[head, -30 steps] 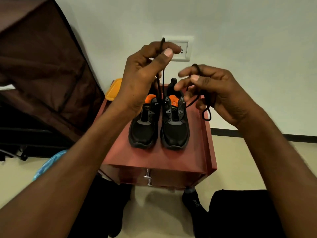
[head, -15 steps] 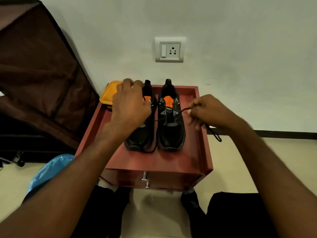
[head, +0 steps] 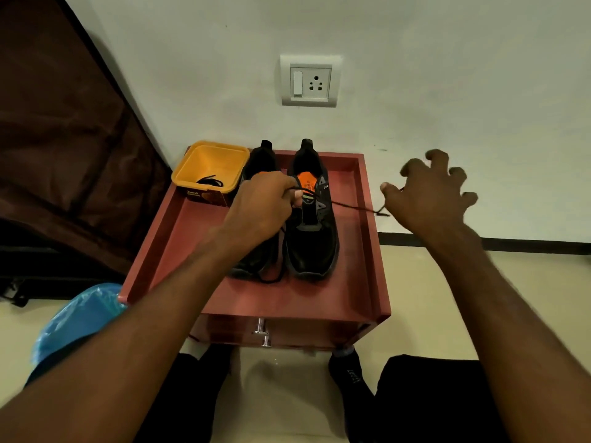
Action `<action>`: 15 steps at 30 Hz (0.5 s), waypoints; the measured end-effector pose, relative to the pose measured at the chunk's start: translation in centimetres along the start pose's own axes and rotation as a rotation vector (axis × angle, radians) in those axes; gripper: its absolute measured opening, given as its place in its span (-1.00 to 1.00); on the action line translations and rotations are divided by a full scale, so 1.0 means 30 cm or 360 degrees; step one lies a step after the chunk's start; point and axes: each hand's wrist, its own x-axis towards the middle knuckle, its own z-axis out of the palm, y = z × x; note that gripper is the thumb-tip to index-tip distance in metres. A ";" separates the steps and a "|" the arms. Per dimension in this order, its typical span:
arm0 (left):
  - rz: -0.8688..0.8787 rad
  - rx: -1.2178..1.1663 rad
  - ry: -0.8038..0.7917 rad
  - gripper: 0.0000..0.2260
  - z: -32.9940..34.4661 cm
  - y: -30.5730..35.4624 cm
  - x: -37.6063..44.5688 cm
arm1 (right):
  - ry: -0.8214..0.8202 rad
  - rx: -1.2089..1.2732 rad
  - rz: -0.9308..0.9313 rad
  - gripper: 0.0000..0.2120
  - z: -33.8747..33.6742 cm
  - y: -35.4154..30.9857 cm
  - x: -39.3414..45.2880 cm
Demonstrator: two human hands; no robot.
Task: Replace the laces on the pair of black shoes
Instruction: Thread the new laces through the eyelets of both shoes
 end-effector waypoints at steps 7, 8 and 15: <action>0.0225 -0.0106 0.0183 -0.81 0.003 0.034 0.001 | -0.1153 0.1399 -0.0707 -0.74 -0.020 -0.138 -0.067; 0.0190 -0.0213 0.0182 -0.80 0.001 0.036 0.000 | -0.1128 0.1386 -0.0689 -0.81 -0.016 -0.139 -0.065; 0.0082 -0.0299 0.0128 -0.89 0.000 0.002 0.006 | -0.0411 0.0065 -0.0253 -0.82 0.031 -0.028 0.009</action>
